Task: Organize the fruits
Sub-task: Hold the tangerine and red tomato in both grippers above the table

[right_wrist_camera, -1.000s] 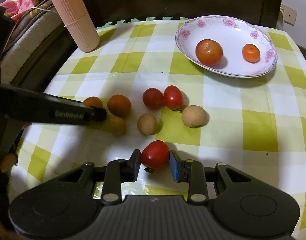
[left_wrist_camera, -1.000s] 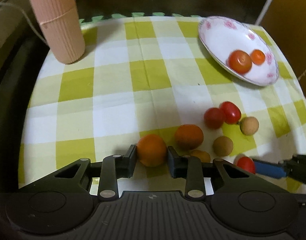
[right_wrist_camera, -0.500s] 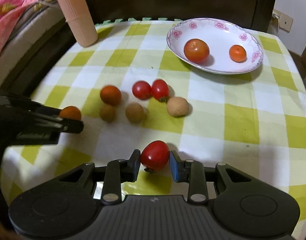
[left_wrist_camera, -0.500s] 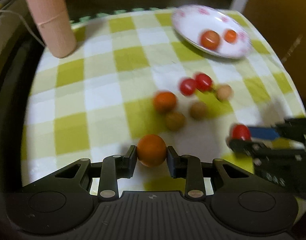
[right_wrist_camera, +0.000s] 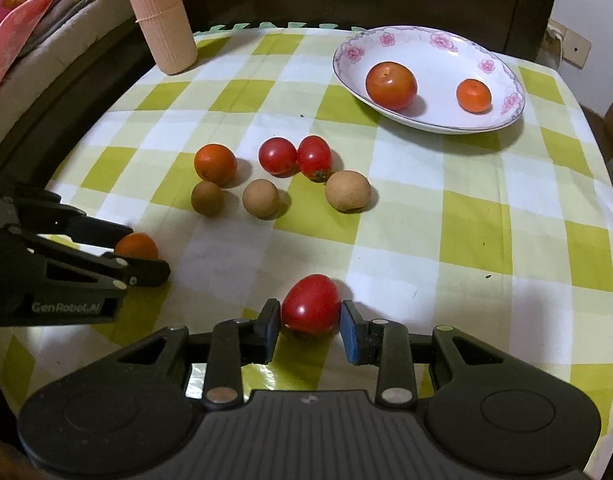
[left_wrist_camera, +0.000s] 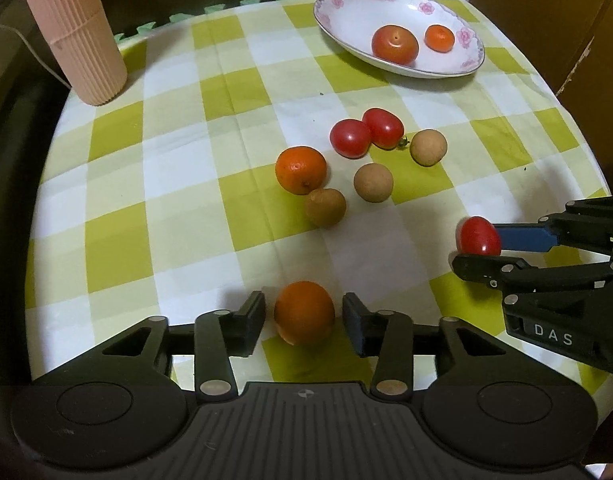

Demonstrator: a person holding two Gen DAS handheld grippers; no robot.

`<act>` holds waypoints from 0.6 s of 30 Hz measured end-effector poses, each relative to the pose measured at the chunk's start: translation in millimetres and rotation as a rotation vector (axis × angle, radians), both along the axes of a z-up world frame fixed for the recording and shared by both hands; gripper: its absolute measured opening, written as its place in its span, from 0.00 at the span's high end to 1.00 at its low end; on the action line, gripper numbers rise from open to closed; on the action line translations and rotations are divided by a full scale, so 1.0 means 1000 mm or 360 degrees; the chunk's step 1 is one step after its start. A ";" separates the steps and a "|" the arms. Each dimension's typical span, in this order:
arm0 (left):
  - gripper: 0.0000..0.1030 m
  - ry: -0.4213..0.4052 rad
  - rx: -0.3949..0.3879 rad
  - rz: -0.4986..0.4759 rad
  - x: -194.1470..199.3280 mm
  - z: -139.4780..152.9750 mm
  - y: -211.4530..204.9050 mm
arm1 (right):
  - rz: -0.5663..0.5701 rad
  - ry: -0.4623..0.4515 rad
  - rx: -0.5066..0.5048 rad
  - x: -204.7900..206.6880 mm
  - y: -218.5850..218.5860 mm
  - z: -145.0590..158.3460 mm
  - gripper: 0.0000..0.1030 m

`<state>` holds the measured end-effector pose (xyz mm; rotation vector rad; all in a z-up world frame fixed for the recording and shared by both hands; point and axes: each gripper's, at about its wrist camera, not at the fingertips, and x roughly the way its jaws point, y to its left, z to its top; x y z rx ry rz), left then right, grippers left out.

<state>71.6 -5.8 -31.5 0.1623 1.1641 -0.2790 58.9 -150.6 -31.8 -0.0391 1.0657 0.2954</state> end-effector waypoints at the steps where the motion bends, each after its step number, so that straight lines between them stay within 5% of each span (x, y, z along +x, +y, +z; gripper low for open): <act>1: 0.44 0.0000 -0.0005 0.0007 0.000 0.001 0.001 | -0.0006 0.0008 0.0015 0.001 -0.001 0.000 0.69; 8: 0.41 0.0014 -0.0026 0.0040 0.000 0.002 0.004 | -0.0025 -0.0002 0.0042 0.005 0.001 0.002 0.68; 18: 0.61 0.0014 -0.0007 0.0038 -0.002 -0.001 0.000 | -0.0022 -0.0007 -0.0010 0.005 0.005 0.001 0.71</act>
